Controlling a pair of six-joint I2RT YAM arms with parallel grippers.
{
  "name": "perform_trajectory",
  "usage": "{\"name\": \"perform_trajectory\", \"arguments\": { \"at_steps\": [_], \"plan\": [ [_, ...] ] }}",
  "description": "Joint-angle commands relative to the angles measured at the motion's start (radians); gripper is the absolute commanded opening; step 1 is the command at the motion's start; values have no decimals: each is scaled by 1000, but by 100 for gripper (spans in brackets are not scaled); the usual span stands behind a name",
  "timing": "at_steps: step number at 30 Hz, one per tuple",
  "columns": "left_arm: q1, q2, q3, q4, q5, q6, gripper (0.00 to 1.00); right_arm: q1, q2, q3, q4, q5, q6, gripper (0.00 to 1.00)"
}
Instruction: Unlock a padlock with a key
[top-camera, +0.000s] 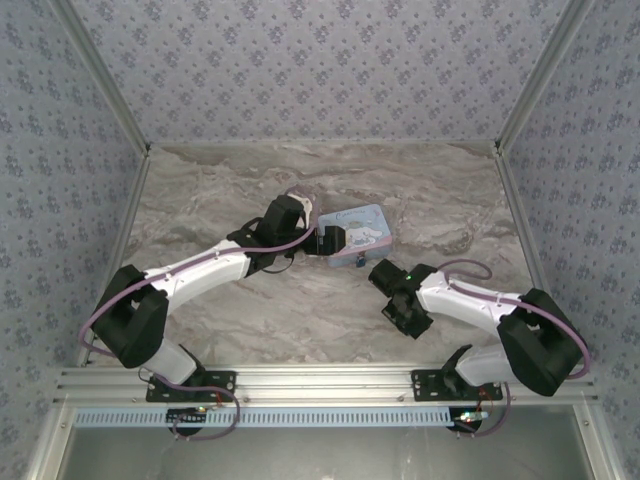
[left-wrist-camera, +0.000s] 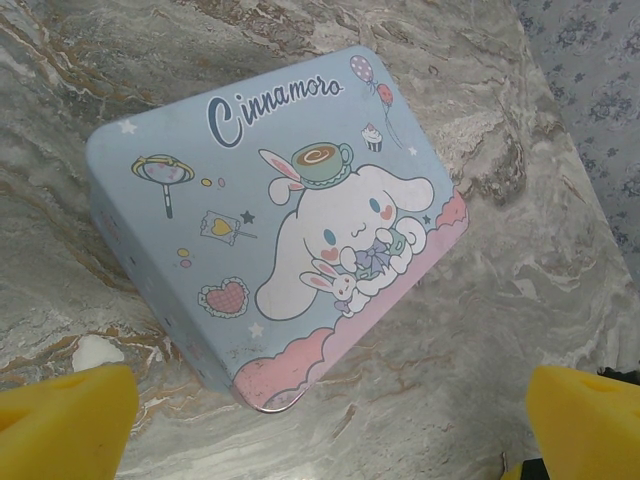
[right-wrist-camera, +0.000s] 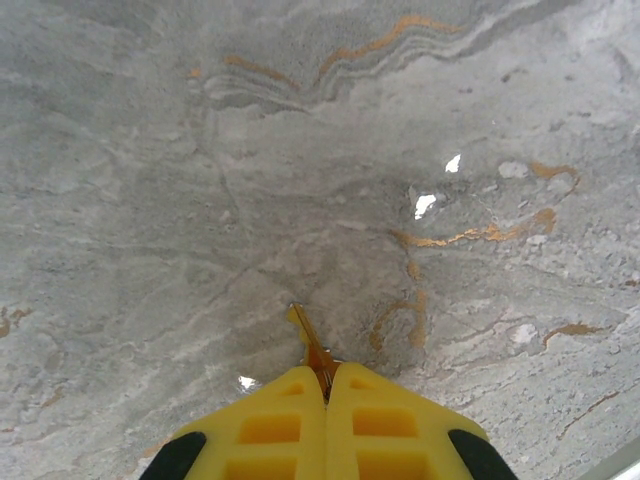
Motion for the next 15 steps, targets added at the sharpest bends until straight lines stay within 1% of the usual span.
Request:
{"name": "perform_trajectory", "arguments": {
  "at_steps": [1,9,15],
  "plan": [
    [-3,-32,6,-20,-19,11,99,-5,2,-32,-11,47,-8,0],
    [-3,-37,4,-14,-20,-1,99,-4,-62,-32,-4,91,-50,0],
    [-2,-47,-2,-8,-27,-15,99,8,-135,-27,32,142,-148,0]
  ]
}}
